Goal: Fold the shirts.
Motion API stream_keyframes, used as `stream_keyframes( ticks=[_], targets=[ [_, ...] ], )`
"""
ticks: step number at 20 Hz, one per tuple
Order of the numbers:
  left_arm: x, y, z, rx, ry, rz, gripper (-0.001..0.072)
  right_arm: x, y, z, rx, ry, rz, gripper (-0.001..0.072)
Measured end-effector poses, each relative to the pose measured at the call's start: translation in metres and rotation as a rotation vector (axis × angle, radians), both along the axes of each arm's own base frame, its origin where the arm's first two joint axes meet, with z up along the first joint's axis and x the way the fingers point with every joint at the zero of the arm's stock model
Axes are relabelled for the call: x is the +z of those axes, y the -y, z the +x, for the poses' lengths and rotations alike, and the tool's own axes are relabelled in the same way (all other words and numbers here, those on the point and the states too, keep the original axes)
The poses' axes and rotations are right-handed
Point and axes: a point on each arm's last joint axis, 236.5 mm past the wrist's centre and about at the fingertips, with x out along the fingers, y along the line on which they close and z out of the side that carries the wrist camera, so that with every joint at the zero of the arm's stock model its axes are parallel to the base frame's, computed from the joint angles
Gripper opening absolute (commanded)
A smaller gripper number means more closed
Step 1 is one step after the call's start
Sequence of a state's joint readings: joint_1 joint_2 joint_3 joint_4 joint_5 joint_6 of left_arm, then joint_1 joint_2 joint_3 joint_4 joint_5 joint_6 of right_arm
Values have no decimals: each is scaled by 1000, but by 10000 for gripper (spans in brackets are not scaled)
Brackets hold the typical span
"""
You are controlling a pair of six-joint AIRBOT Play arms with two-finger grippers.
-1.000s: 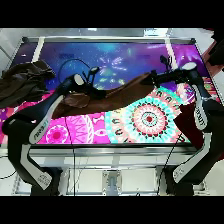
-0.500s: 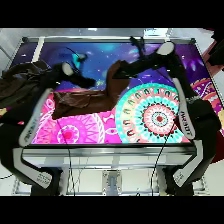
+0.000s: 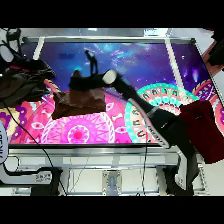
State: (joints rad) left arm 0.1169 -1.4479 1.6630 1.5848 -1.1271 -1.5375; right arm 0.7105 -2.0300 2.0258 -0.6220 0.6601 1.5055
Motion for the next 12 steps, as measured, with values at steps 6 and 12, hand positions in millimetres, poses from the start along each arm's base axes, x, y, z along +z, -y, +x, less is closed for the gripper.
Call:
stream_keyframes(
  ticks=[6, 12],
  targets=[
    [3, -9, -9, 12, -15, -8, 17, 11, 18, 53, -176, 16, 108, 526],
    [3, -10, -11, 13, -19, -12, 17, -66, 155, 98, -177, -128, -205, 533]
  ],
)
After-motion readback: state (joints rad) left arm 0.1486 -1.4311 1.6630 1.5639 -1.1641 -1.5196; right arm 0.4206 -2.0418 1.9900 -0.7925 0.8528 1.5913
